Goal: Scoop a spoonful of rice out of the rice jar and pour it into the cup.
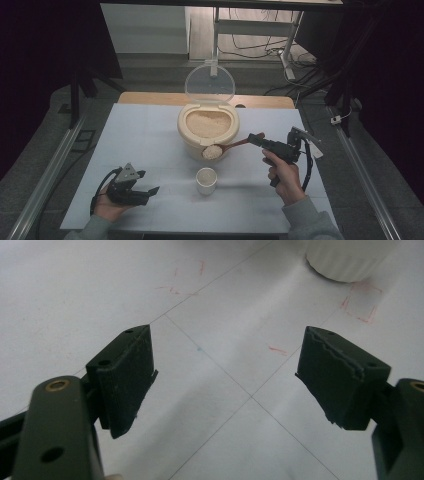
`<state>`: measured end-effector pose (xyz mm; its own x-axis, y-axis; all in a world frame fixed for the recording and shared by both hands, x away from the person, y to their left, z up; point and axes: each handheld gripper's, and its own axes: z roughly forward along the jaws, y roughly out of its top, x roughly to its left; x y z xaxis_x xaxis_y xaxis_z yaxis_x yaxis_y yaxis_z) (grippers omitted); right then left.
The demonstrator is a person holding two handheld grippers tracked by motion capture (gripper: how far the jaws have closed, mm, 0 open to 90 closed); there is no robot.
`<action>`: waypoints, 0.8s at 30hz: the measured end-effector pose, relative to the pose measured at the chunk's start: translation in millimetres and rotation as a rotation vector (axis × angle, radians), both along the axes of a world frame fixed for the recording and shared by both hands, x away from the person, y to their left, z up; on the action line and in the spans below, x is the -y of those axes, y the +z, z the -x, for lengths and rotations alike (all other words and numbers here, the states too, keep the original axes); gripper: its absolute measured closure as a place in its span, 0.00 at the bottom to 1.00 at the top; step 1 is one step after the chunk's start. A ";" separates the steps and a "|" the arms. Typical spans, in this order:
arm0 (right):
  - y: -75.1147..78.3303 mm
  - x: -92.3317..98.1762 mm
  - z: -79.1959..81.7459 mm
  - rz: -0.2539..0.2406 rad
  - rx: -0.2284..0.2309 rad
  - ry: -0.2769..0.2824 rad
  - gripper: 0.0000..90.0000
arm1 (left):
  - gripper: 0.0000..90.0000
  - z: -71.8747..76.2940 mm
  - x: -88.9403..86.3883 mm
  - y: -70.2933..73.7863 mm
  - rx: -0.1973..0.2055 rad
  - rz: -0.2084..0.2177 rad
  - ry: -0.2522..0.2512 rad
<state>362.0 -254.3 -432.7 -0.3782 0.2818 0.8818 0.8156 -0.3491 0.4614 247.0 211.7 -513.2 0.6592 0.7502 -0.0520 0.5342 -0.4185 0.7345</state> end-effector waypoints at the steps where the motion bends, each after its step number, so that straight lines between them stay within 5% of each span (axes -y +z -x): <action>1: 0.0 0.0 0.0 0.000 0.000 0.000 0.92 | 0.25 -0.1 0.0 -0.1 0.000 -0.001 -0.001; 12: -24.6 -3.3 5.3 0.063 -0.035 0.028 0.92 | 0.25 -0.5 0.0 -0.7 -0.003 -0.003 0.001; 24: -24.0 -5.7 4.3 0.157 -0.018 0.040 0.92 | 0.25 -0.5 -0.6 -0.7 -0.003 -0.001 0.001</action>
<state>357.7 -248.6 -456.7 -0.3768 0.4015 0.8347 0.8359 -0.2409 0.4932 247.6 212.3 -513.9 0.6580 0.7511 -0.0527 0.5367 -0.4188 0.7325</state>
